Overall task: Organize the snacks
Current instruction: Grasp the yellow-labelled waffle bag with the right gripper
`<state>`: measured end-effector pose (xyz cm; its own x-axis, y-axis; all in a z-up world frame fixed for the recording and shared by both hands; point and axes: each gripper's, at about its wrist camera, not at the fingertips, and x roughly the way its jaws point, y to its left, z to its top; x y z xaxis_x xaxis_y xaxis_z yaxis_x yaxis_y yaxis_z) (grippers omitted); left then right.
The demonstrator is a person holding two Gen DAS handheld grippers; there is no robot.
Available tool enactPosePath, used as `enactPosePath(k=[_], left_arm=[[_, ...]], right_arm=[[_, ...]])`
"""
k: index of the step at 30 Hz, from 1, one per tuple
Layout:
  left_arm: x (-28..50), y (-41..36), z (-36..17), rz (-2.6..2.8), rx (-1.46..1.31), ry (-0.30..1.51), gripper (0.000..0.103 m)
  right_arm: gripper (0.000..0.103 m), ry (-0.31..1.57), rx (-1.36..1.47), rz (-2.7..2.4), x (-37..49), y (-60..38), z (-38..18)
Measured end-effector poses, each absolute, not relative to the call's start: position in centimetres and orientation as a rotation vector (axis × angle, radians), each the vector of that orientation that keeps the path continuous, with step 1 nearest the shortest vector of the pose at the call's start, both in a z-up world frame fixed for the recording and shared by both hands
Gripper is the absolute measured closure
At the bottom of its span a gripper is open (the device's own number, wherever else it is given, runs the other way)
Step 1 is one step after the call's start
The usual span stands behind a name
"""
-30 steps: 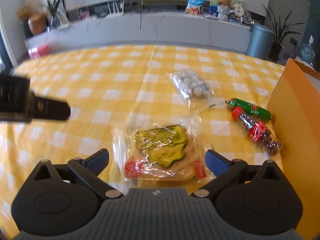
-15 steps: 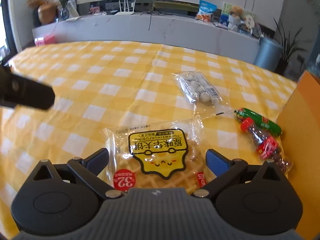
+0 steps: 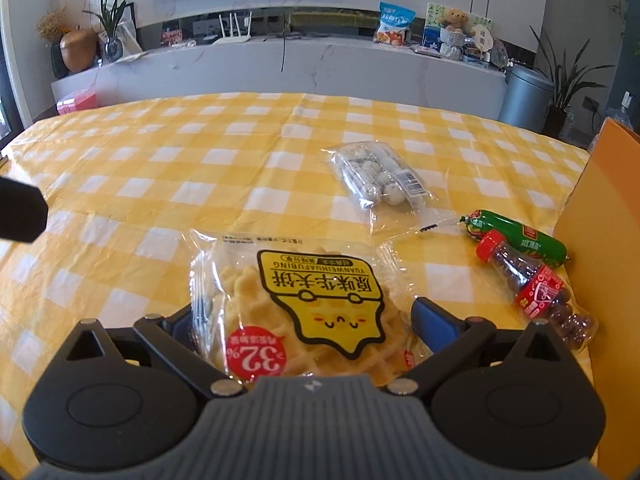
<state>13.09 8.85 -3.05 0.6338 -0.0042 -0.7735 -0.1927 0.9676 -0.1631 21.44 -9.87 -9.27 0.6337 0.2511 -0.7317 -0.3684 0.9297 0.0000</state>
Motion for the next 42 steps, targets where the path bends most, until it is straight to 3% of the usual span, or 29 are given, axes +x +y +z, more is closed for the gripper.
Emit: enactPosePath(k=[6, 10, 11, 13, 18, 24, 34, 42], left_arm=[[12.6, 7.6, -2.6, 0.116, -0.193, 0.863, 0.015], [12.9, 8.0, -3.3, 0.108, -0.22, 0.892, 0.015], [13.0, 8.1, -3.4, 0.116, -0.218, 0.895, 0.015], [13.0, 8.4, -3.6, 0.136, -0.22, 0.897, 0.015], [12.8, 9.1, -3.7, 0.151, -0.237, 0.896, 0.015], [12.7, 9.2, -3.3, 0.145, -0.251, 0.888, 0.015], [12.5, 7.9, -3.0, 0.117, -0.232, 0.888, 0.015], [12.5, 7.5, -2.9, 0.109, -0.221, 0.884, 0.015]], right_arm=[[0.019, 0.828, -0.186, 0.364, 20.6, -9.8, -8.6], [0.02, 0.817, -0.219, 0.371, 19.8, -9.7, -8.4], [0.018, 0.807, -0.239, 0.368, 19.6, -9.5, -8.4], [0.003, 0.769, -0.325, 0.344, 19.1, -8.7, -8.4], [0.003, 0.64, -0.484, 0.318, 17.8, -7.4, -8.6], [0.003, 0.822, -0.117, 0.272, 20.9, -11.4, -8.9], [0.003, 0.831, -0.129, 0.309, 21.0, -11.9, -9.2], [0.02, 0.823, -0.169, 0.288, 20.6, -11.7, -8.3]])
